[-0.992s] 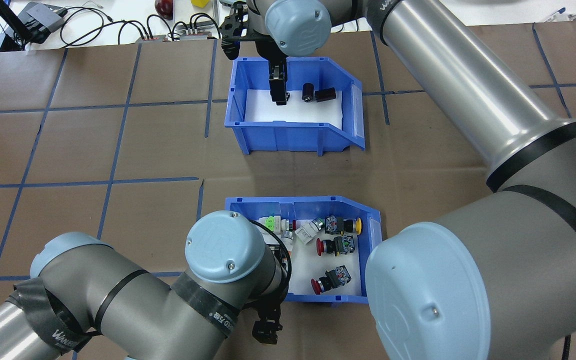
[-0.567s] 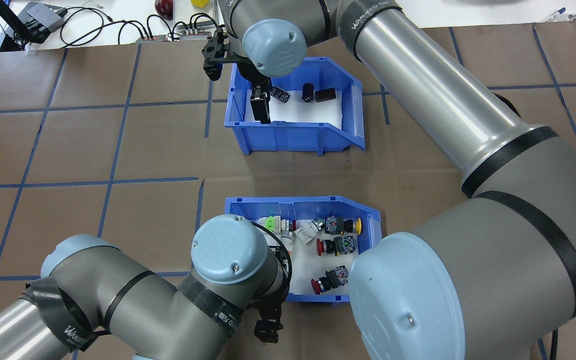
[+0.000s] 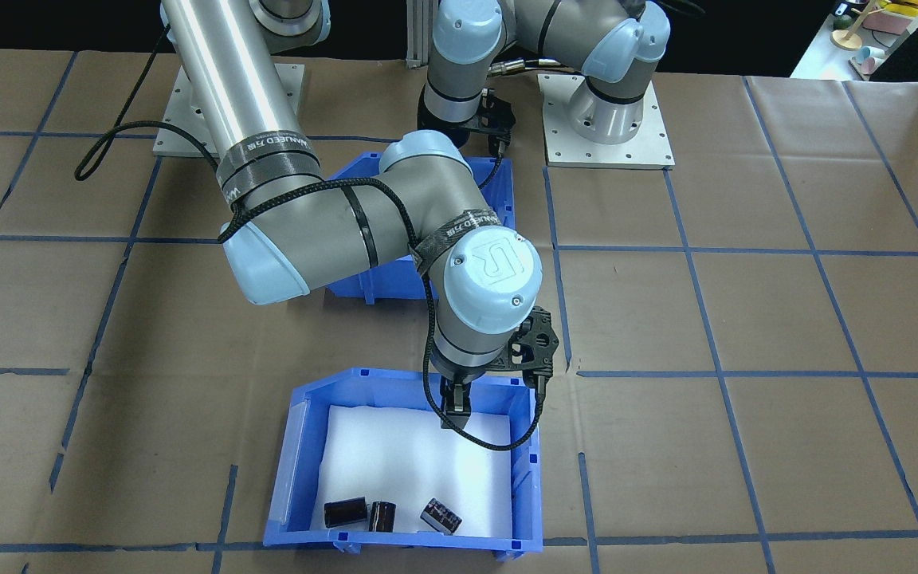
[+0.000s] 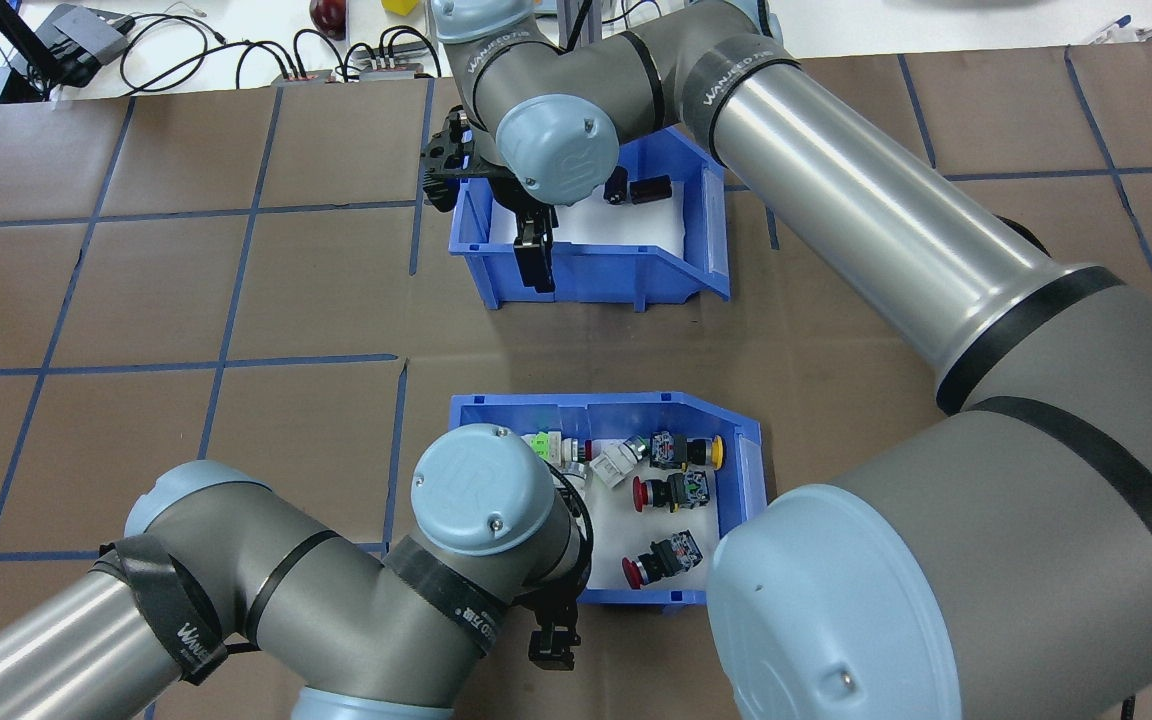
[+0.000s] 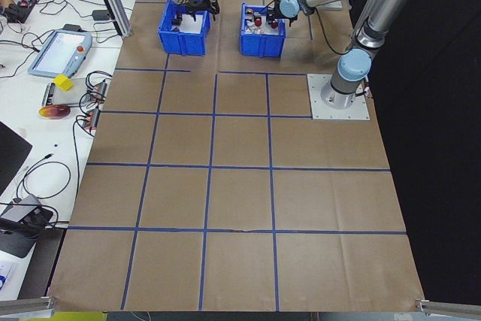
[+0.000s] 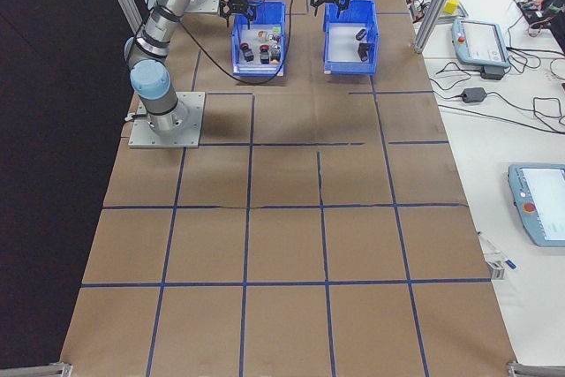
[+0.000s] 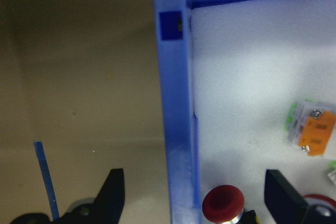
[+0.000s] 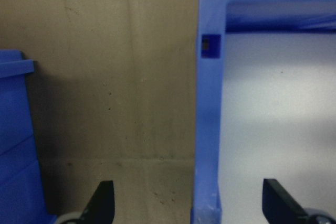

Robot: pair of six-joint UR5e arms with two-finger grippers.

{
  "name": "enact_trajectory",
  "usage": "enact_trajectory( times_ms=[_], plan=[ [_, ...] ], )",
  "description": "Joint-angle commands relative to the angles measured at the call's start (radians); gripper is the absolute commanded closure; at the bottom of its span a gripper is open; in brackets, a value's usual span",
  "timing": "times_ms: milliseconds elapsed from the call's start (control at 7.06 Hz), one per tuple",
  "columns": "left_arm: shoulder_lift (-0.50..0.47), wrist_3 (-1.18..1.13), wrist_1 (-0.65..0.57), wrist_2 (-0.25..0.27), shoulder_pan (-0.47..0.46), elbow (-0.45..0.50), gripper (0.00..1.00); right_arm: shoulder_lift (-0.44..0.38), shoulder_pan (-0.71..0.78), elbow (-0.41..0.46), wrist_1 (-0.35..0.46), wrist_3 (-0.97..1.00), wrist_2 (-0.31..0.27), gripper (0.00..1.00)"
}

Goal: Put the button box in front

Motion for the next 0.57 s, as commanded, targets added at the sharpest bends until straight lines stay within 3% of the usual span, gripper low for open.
enact_trajectory(
  times_ms=[0, 142, 425],
  plan=[
    [-0.010, 0.037, 0.003, 0.007, -0.007, -0.016, 0.26, 0.006, -0.001, 0.056, -0.081, 0.001, -0.008, 0.00],
    [-0.010, 0.061, 0.004, 0.005, -0.007, -0.022, 0.38, 0.002, -0.005, 0.075, -0.110, 0.017, -0.004, 0.00],
    [-0.007, 0.015, 0.017, -0.033, -0.009, -0.024, 0.71, -0.008, -0.005, 0.071, -0.111, 0.020, -0.010, 0.42]
  ],
)
